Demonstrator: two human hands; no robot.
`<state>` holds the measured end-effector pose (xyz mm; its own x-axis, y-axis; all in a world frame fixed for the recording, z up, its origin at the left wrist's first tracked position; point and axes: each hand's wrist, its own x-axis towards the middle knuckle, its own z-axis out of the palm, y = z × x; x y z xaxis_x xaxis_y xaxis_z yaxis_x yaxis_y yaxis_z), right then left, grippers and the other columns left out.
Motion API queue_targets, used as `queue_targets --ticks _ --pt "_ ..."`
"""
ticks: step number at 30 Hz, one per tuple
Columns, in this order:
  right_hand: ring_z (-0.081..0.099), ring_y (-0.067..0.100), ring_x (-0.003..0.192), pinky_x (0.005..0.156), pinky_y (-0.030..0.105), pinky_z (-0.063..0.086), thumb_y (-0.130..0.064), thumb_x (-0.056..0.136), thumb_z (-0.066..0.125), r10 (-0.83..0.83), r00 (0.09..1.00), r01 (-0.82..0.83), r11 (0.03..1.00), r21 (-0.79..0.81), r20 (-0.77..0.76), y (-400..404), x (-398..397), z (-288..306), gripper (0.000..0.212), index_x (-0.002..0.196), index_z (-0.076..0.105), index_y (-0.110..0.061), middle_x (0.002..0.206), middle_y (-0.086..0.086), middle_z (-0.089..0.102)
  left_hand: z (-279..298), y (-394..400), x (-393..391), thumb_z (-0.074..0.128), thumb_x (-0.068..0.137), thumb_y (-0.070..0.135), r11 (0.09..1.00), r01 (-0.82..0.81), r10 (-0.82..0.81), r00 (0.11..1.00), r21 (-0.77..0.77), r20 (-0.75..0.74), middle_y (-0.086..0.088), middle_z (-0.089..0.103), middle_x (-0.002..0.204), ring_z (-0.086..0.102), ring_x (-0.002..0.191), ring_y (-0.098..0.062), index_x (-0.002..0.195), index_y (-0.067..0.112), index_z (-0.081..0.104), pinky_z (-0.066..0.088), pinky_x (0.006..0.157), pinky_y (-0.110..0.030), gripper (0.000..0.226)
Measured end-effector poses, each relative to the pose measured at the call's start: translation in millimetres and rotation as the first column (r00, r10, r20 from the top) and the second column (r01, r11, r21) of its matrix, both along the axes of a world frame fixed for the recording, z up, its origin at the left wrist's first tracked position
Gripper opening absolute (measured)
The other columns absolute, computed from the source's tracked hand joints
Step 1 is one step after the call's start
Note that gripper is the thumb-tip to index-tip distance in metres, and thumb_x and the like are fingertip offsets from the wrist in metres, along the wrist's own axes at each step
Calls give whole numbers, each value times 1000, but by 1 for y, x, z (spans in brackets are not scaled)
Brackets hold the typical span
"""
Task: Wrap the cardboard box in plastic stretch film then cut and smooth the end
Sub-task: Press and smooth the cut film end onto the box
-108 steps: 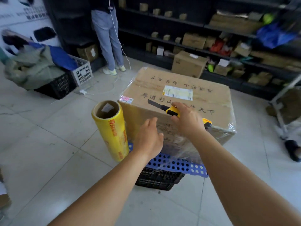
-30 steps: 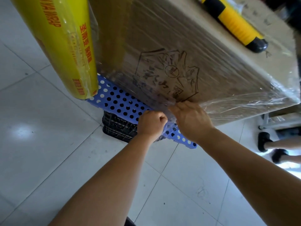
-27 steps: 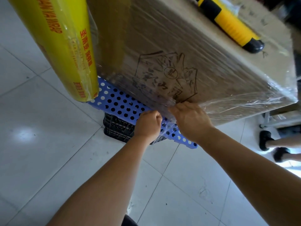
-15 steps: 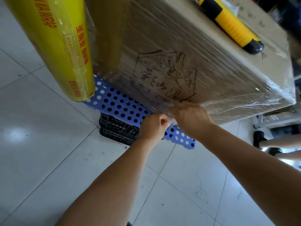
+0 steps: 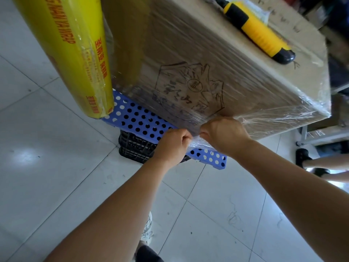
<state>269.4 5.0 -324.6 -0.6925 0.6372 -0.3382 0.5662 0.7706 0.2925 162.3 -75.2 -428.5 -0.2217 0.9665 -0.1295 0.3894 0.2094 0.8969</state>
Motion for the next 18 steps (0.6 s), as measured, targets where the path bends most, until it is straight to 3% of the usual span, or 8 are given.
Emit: queue_targets --ticks 3,6,12,18 --pt "57 24 73 61 29 41 -28 100 39 -149 986 144 987 -67 -73 0 -8 5 24 97 62 -19 75 1 53 -2 -2 8 65 82 26 1000 19 -19 1000 19 -4 2 53 111 43 106 -14 112 16 52 43 84 -27 34" --pt "55 25 73 60 29 40 -28 96 48 -173 982 164 981 -100 -81 1 -18 3 15 100 59 -18 72 1 49 -1 -2 24 75 70 28 997 -48 49 999 59 -12 1 48 111 40 106 -16 106 14 49 41 84 -29 47" --pt "53 25 70 60 30 43 -25 99 38 -171 972 151 980 -128 -160 6 -12 -1 22 93 58 -18 74 2 52 -7 5 47 80 61 31 986 -114 140 963 123 -231 -2 50 93 40 87 -19 85 12 46 40 71 -29 46" --pt "59 22 76 63 34 52 -16 95 45 -22 966 9 999 -54 -256 9 -1 -14 15 94 60 -18 81 2 60 -9 12 51 70 76 19 971 -182 210 960 156 -187 -2 58 87 50 84 -19 87 11 51 42 70 -31 23"
